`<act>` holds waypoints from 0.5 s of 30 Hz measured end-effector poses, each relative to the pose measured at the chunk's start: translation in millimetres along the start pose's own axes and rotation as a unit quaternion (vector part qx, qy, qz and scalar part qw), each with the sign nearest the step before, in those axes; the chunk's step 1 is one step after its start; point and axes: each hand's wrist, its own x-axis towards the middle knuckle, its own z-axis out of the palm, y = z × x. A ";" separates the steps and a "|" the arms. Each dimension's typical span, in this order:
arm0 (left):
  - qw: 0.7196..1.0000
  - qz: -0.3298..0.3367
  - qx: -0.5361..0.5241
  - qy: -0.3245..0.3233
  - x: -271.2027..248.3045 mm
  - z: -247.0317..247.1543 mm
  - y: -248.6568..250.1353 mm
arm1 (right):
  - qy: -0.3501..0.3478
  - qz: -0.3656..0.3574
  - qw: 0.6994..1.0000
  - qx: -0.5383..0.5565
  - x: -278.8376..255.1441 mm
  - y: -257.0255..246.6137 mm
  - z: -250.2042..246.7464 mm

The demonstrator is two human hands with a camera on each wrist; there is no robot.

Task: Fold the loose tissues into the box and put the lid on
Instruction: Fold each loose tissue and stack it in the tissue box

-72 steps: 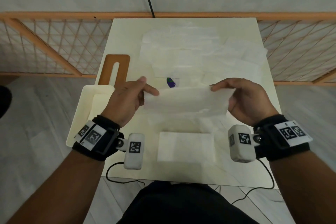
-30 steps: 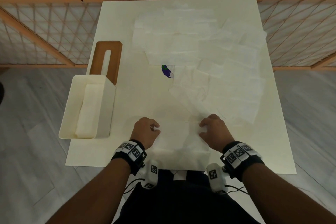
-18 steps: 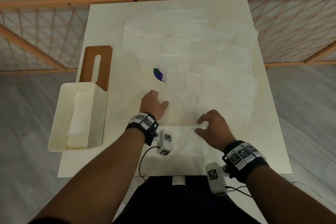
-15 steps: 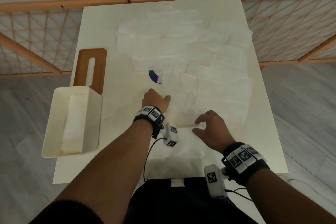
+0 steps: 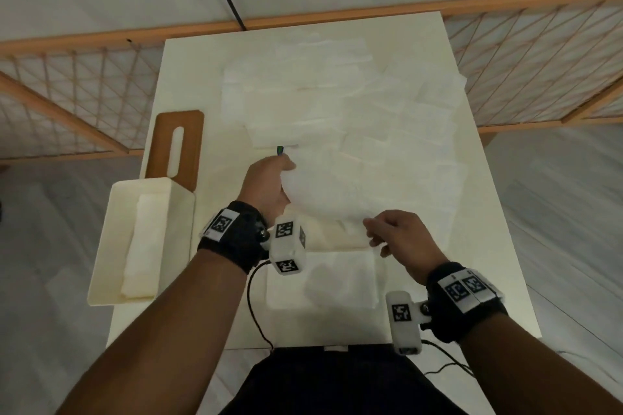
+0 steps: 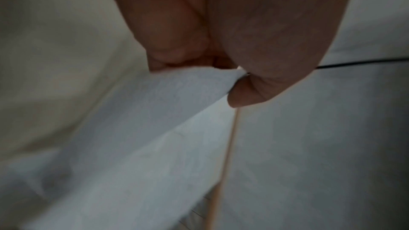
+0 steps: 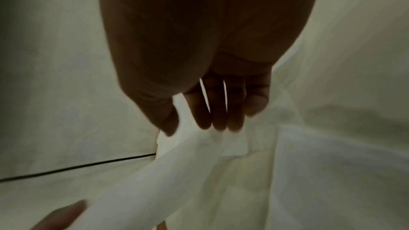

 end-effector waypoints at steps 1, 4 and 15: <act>0.999 0.008 -0.036 -0.018 -10.9 -0.8 11.3 | -0.025 0.016 0.998 0.048 -0.6 -4.8 4.5; 0.987 0.030 -0.139 -0.073 -40.8 -6.6 41.2 | -0.120 0.070 0.982 0.130 -2.8 -19.0 20.0; 0.956 0.128 -0.214 -0.153 -92.0 -85.8 19.4 | -0.146 -0.081 0.920 0.354 0.3 -108.3 46.6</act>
